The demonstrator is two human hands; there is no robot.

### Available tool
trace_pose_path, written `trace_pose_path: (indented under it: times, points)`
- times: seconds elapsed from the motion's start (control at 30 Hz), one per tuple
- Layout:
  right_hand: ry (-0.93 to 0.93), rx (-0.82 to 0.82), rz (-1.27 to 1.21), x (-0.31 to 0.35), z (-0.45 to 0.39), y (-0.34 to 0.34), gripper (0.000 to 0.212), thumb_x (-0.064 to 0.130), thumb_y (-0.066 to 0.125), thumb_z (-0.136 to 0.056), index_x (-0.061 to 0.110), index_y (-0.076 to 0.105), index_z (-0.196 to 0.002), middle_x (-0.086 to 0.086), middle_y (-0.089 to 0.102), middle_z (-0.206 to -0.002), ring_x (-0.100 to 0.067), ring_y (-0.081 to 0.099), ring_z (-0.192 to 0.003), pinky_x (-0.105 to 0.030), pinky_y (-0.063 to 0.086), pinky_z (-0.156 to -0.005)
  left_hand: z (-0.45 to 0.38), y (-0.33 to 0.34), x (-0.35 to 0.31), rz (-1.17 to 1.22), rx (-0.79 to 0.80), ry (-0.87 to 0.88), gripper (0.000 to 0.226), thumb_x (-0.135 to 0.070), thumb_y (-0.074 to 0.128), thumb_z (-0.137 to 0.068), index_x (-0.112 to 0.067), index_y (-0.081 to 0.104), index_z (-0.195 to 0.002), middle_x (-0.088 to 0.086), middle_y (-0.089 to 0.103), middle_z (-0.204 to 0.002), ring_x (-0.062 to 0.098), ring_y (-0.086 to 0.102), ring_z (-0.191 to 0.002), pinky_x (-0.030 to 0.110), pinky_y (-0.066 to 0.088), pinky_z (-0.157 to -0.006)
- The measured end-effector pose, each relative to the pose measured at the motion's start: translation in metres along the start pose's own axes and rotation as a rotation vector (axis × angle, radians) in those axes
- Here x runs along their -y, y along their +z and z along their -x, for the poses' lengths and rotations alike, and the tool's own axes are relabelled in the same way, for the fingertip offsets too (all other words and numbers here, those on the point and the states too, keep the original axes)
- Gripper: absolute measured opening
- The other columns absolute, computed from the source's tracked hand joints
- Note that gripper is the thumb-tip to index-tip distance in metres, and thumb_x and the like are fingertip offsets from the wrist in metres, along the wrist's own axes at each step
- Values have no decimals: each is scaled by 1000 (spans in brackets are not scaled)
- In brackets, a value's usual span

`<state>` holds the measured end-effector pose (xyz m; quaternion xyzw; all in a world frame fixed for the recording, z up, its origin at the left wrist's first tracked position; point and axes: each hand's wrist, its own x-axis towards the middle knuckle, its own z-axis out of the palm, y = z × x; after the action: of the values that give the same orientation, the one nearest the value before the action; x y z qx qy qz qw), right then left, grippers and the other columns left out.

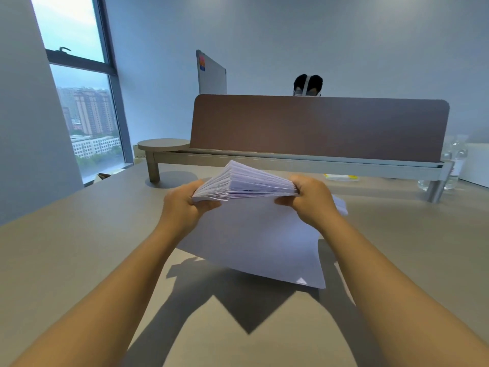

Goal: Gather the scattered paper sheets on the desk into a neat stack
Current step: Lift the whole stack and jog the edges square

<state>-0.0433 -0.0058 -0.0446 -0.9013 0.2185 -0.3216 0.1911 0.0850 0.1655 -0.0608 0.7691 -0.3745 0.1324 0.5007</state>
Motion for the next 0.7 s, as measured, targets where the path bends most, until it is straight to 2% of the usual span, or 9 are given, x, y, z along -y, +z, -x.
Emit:
trace_pose_path:
  times: [0.1, 0.17, 0.23, 0.3, 0.4, 0.47, 0.57, 0.63, 0.7]
  points:
    - [-9, -73, -12, 0, 8, 3, 20, 24, 62, -87, 8, 63, -98, -11, 66, -93, -22, 53, -79, -29, 43, -68, -9, 2, 5, -137, -87, -117, 49, -28, 67, -80, -11, 53, -124, 14, 54, -129, 33, 50, -117, 43, 39, -99]
    - [11, -141, 10, 0, 12, 1, 18, 29, 60, -87, 11, 62, -88, -6, 61, -80, -22, 48, -74, -28, 39, -62, -10, 3, 9, -209, -160, -279, 80, -32, 73, -76, -20, 30, -142, 11, 31, -148, 33, 30, -134, 48, 25, -109]
    - [71, -199, -16, -1, 13, -8, 20, 30, 60, -87, 18, 53, -73, 5, 48, -64, -23, 44, -71, -27, 30, -53, -6, 5, 13, -88, -208, -422, 103, -31, 76, -72, -22, 8, -148, 11, 12, -154, 34, 18, -140, 51, 19, -112]
    - [141, -243, -102, -6, 13, -17, 24, 27, 63, -86, 11, 50, -74, 5, 43, -60, -26, 41, -68, -29, 29, -54, -2, 12, 15, 186, -173, -542, 109, -26, 77, -72, -20, -1, -148, 13, 11, -154, 35, 19, -140, 52, 21, -112]
    - [227, -281, -338, -13, 14, -27, 17, 17, 68, -82, 1, 61, -86, -16, 61, -81, -32, 52, -74, -41, 48, -66, 4, 33, 5, 645, -39, -603, 95, -15, 69, -80, -14, 1, -147, 12, 30, -148, 34, 35, -133, 48, 30, -110]
    - [295, -285, -574, -15, 19, -31, 11, 11, 71, -78, 8, 62, -83, -16, 61, -88, -32, 57, -79, -49, 54, -76, 7, 45, -11, 860, 38, -593, 65, -9, 61, -85, -9, 25, -140, 11, 48, -135, 30, 53, -114, 44, 43, -99]
    - [403, -318, -838, -20, 29, -35, 18, 2, 71, -75, 15, 59, -74, -5, 60, -73, -21, 56, -65, -32, 54, -62, 7, 49, -29, 1005, 159, -529, 31, -10, 54, -89, -14, 51, -120, 4, 63, -101, 21, 61, -85, 35, 50, -74]
    - [447, -361, -908, -23, 36, -37, 16, 0, 70, -76, 11, 61, -82, 2, 59, -70, -12, 55, -60, -18, 51, -52, 4, 49, -35, 984, 210, -464, 28, -11, 53, -90, -14, 52, -118, 1, 63, -95, 22, 61, -85, 35, 51, -74]
    - [471, -399, -926, -24, 39, -38, 23, 1, 70, -76, 6, 63, -98, -1, 61, -75, -14, 56, -63, -20, 50, -57, 2, 49, -43, 926, 199, -426, 27, -11, 52, -91, -13, 51, -118, 1, 62, -95, 21, 61, -85, 33, 51, -73]
